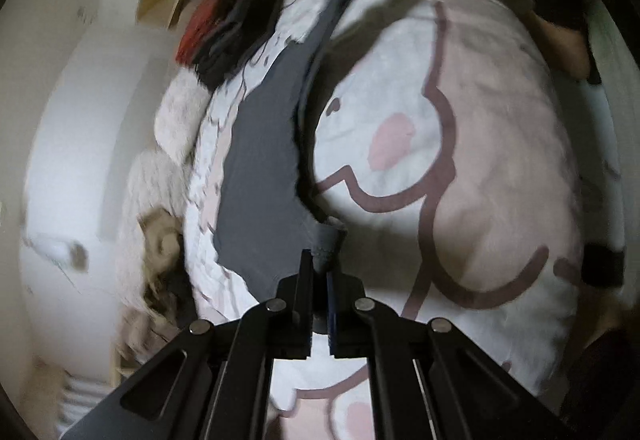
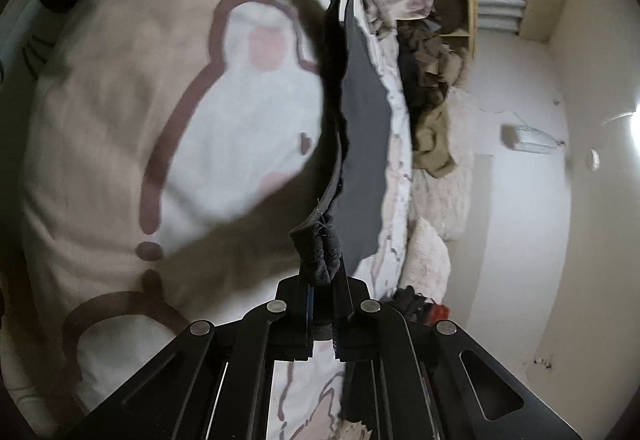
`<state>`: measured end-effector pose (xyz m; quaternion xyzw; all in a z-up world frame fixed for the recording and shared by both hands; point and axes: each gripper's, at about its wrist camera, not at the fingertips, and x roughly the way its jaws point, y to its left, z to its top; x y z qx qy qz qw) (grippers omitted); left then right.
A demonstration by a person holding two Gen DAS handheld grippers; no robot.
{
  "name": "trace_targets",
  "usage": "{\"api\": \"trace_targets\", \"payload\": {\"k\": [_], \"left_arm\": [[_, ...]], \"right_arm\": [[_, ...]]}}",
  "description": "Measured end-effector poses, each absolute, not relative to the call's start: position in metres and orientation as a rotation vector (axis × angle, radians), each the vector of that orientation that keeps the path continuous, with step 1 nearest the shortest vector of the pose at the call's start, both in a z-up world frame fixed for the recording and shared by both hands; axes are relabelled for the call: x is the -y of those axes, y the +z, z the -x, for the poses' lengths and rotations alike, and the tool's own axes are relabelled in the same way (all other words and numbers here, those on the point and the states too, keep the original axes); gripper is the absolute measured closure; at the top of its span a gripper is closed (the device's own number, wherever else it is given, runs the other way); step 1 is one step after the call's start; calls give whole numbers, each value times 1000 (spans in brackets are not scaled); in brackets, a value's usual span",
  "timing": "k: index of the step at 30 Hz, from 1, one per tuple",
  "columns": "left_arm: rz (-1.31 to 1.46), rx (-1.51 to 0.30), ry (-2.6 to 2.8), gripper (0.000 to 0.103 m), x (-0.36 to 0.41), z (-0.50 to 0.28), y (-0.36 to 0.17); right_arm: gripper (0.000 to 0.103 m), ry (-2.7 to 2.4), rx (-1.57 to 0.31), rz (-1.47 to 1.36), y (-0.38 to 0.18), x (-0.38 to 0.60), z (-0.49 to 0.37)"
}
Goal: Fold clothes
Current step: 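Lift the hem with both grippers, fold it toward the collar, open both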
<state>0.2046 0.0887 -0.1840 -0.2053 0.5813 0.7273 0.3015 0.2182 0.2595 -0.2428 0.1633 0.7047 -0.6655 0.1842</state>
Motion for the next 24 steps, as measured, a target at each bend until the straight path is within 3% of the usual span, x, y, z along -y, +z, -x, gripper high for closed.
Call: {"api": "trace_targets", "payload": {"k": [6,14,24], "left_arm": [[555,-1481,2210,97,-90,-139,-158],[664,-1138,2471,97,-84,-14,-116],[738,-1178,2422,94,-105,81,-159]], "right_arm": [[97,-2070,-1882,-513,-216,-254,-171],[97,-2280,-1670,-665,-169,-250,-53],[97,-2407,-1515,-832,-174,-240,86]]}}
